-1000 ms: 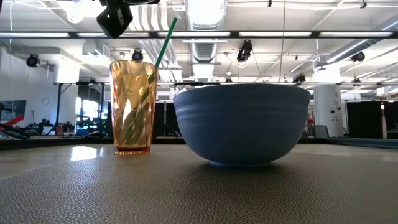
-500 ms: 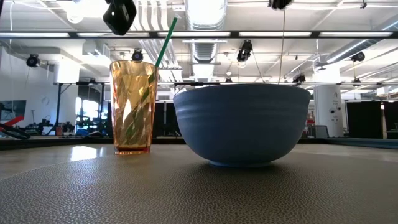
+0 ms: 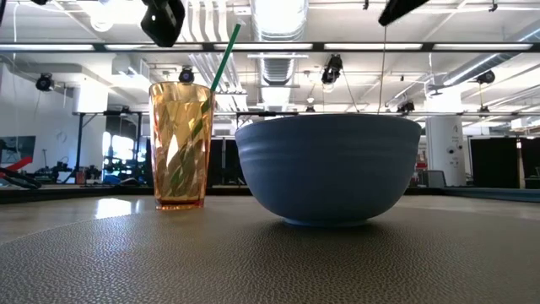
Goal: Pick & Place Utensil
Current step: Put the silver spoon into the blue bowl
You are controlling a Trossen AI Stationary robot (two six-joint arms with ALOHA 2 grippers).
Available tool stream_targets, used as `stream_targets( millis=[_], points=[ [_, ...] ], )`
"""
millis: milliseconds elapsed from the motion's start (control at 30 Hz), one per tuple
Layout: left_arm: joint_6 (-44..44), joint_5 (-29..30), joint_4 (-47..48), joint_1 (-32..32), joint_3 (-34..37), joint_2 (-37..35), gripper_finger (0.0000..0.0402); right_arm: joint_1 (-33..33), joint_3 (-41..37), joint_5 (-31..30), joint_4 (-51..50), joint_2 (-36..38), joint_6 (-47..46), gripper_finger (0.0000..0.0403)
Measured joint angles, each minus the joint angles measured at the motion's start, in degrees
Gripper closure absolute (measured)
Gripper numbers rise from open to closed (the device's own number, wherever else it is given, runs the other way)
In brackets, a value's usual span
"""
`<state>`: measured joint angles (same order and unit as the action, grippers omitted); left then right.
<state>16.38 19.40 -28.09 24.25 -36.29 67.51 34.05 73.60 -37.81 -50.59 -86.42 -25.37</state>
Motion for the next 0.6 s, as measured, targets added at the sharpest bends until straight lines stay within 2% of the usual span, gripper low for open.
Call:
stream_targets(
  millis=[167,333,600],
  points=[
    [-1.48,-0.02,-3.95,0.72,0.0,3.34,0.0398,0.52,-11.33,-1.17,26.39,4.7,7.01,0.0204],
    [-1.75,-0.02,-6.8,0.89,0.0,5.79,0.0398,0.49,-20.21,-1.17,55.15,6.11,17.82,0.0204],
    [-3.25,0.02,-12.55,1.05,0.0,9.35,0.0399,-0.17,-25.98,-1.36,82.7,3.48,26.75,0.0204]
  ],
)
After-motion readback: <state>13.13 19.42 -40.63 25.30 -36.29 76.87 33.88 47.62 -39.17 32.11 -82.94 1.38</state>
